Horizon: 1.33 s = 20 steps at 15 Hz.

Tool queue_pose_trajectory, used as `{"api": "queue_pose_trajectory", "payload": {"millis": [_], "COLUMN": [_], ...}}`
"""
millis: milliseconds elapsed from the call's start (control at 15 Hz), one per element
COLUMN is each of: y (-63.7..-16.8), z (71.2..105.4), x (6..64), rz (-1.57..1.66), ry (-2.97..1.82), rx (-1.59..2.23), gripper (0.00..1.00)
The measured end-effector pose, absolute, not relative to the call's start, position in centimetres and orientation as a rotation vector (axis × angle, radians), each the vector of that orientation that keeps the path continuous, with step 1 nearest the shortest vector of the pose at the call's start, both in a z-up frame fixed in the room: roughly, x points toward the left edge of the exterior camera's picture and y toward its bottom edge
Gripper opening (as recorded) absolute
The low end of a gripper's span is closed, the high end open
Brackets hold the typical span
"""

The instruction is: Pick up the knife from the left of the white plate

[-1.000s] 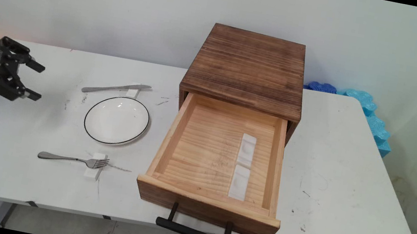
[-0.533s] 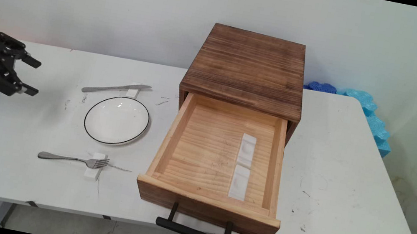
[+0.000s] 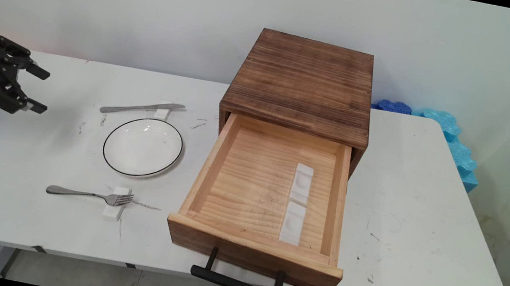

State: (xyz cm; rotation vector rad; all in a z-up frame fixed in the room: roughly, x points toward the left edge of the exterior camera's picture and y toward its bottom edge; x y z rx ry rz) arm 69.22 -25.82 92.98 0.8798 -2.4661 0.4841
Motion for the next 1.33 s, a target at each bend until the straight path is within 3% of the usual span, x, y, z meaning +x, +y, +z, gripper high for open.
{"api": "queue_pose_trajectory", "payload": {"millis": [600,1333], "y": [-31.1,-41.5], "z": [93.0,89.2], "x": [68.0,65.9], "rz": [0.53,0.44], "ry": [-2.514,-2.723], "rx": [0.862,0.686], "gripper": [1.0,1.0]}}
